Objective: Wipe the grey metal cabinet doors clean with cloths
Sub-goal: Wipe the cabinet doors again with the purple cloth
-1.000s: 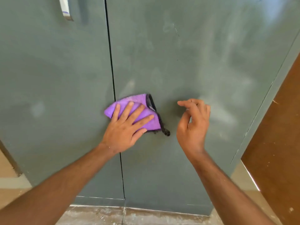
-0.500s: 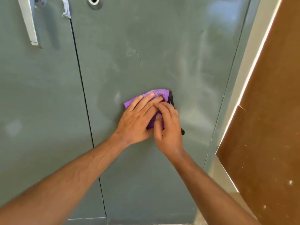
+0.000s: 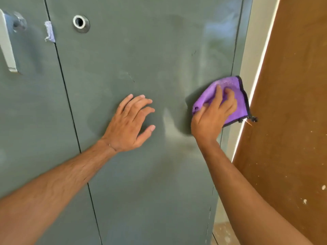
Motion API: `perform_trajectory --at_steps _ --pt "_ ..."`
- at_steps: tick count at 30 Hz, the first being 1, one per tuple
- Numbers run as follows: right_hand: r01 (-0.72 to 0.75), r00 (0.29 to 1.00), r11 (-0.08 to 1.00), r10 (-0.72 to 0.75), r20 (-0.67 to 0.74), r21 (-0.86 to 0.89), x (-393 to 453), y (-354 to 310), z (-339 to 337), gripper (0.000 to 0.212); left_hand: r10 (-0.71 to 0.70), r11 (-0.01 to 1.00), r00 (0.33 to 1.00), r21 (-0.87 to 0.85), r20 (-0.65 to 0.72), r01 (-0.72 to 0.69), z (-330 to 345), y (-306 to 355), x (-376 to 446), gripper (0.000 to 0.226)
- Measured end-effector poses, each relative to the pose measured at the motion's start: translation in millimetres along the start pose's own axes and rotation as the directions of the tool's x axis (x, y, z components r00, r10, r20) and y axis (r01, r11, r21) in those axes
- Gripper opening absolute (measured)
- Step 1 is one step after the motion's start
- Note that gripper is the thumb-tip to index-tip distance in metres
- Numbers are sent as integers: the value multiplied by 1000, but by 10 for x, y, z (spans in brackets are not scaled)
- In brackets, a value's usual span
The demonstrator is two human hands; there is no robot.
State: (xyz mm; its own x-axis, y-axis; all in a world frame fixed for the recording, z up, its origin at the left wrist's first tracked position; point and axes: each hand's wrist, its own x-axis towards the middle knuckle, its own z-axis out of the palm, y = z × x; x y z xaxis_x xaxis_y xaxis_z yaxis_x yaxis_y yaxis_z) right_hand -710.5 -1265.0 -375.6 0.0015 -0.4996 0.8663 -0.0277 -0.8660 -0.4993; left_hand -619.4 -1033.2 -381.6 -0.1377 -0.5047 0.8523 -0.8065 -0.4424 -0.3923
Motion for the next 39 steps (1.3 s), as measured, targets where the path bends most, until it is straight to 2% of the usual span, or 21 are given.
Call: perform_trajectory --at_steps 2,5,7,8,10,13,15,16,19,21,23,26,28,29,30,32,33,34,36,38,39 --pt "200 979 979 -198 38 -46 -55 -326 208 60 7 1000 1000 -2 -3 -7 -44 -147 -2 37" --pt "539 827 839 -511 235 -72 -373 -232 247 63 29 1000 999 12 -29 -28 -64 -215 -24 24" --pt "666 707 744 -608 362 -51 -478 222 80 64 35 999 999 29 -19 -35 -64 -258 -43 22" --pt "673 694 738 -606 388 -50 -447 424 -24 64 43 998 999 45 -4 -43 -58 -274 -47 22" --pt "578 789 808 -516 334 -118 -225 566 -117 65 50 994 999 96 10 -51 -43 -275 -51 23" --pt "301 951 930 -277 135 -211 316 -9 87 66 52 992 999 117 -5 -51 -26 -245 -71 21" --pt "214 976 955 -204 72 -207 414 -547 242 67 54 994 998 98 -19 -52 -30 -246 -68 20" --pt "269 962 943 -253 104 -195 333 -693 292 67 55 995 998 85 -24 -53 -35 -252 -64 19" --pt "645 749 751 -585 311 -141 -194 -480 289 66 57 998 998 35 -30 -56 -47 -259 -72 17" --pt "760 618 646 -684 388 -70 -329 -84 142 65 69 998 997 -8 -27 -69 -72 -274 -91 19" --pt "694 689 715 -626 366 -84 -166 77 35 66 94 996 996 -5 -6 -94 -128 -322 -131 21" --pt "319 942 923 -285 174 -216 296 -411 165 69 64 993 998 96 -14 -62 -268 -437 -190 20" --pt "176 983 964 -161 93 -197 320 -982 319 70 9 990 998 140 -57 -1 -358 -505 -192 18" --pt "267 961 945 -246 126 -188 177 -1150 398 69 -7 989 997 145 -74 18 -399 -532 -186 17" --pt "461 880 873 -427 207 -158 -57 -1177 460 67 -18 989 996 144 -83 30 -444 -560 -185 16" --pt "800 562 600 -736 377 -21 -491 -893 388 65 -52 988 995 141 -90 64 -543 -637 -229 16" --pt "860 457 510 -790 410 24 -541 -623 308 64 -78 987 993 136 -90 90 -596 -688 -285 16" --pt "862 444 505 -792 418 42 -459 -389 206 63 -96 985 991 133 -88 108 -645 -755 -349 16" --pt "733 646 678 -671 363 -53 -88 -168 75 64 -96 984 994 146 -57 103 -746 -898 -473 18" --pt "457 881 869 -413 231 -188 359 -427 109 67 -68 982 998 177 -15 70 -812 -1018 -507 21" --pt "344 937 915 -320 142 -211 543 -719 197 67 -77 980 997 184 -15 78 -832 -1053 -489 21"
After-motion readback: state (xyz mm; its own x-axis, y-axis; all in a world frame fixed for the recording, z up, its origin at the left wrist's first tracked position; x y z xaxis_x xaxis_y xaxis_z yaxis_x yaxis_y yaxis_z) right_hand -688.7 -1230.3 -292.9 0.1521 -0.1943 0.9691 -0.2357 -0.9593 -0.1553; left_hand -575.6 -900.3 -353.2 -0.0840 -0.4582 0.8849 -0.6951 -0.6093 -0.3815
